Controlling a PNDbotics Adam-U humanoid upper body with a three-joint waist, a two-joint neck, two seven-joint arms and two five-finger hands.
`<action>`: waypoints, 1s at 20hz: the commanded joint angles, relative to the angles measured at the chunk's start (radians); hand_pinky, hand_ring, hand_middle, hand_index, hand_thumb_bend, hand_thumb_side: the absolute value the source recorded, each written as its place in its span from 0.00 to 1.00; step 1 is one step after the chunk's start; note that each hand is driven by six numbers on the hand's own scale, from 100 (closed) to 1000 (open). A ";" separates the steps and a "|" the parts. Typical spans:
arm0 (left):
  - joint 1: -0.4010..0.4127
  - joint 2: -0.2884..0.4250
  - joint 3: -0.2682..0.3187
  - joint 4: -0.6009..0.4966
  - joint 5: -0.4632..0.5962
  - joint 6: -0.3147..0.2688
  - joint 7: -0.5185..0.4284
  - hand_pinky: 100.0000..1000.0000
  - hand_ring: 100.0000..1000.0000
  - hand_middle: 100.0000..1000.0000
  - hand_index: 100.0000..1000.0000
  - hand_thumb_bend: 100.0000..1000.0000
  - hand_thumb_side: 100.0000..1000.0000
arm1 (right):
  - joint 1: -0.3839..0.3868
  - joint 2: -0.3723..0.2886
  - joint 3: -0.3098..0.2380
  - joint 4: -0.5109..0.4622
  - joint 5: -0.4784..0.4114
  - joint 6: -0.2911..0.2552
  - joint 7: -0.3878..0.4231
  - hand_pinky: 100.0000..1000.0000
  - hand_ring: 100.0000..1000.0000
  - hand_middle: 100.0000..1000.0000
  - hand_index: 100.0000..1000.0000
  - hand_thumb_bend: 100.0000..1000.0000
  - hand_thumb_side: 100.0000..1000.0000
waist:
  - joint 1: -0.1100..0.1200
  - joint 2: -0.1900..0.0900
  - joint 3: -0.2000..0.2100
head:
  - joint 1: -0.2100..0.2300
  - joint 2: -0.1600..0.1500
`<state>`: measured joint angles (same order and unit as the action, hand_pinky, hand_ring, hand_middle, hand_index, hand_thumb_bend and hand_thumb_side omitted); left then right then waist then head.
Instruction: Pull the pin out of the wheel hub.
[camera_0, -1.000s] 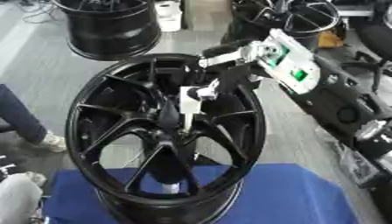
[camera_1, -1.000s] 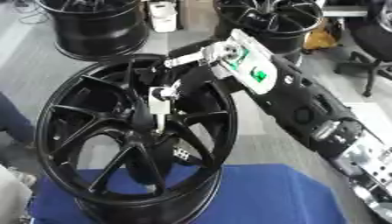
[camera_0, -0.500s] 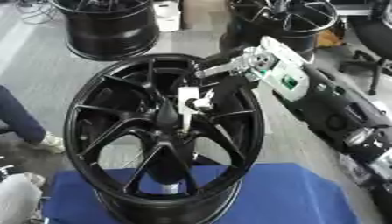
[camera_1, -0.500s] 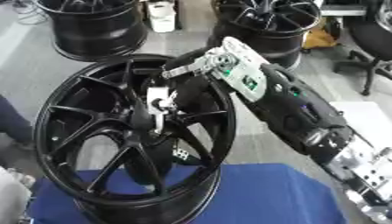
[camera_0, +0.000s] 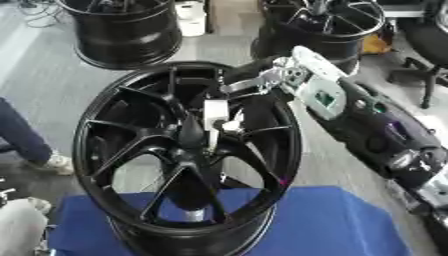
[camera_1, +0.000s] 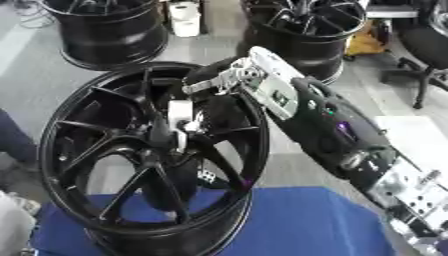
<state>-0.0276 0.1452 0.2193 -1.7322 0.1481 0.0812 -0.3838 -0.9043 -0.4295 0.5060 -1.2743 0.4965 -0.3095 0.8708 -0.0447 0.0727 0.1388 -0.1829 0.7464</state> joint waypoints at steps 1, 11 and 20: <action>-0.011 0.013 0.003 -0.013 0.000 -0.003 0.000 0.62 0.62 0.59 0.71 0.53 0.68 | -0.013 -0.010 -0.006 -0.003 0.004 -0.045 0.036 0.74 0.69 0.61 0.96 0.00 0.25 | 0.006 -0.008 0.002 | -0.003 0.000; -0.013 0.013 0.003 -0.012 0.001 -0.002 -0.001 0.62 0.61 0.59 0.71 0.53 0.68 | -0.029 -0.015 -0.010 -0.024 -0.035 -0.053 -0.044 0.63 0.42 0.31 0.89 0.00 0.20 | 0.004 -0.009 0.005 | -0.004 -0.004; -0.012 0.015 0.003 -0.011 0.002 0.000 -0.002 0.62 0.61 0.59 0.71 0.53 0.68 | -0.095 -0.070 -0.040 -0.056 -0.132 -0.032 -0.071 0.63 0.40 0.25 0.85 0.00 0.18 | 0.001 -0.012 0.005 | -0.004 -0.008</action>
<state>-0.0283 0.1452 0.2192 -1.7319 0.1481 0.0817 -0.3842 -0.9720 -0.4617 0.4888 -1.3060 0.3821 -0.3434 0.8015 -0.0468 0.0748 0.1439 -0.1862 0.7451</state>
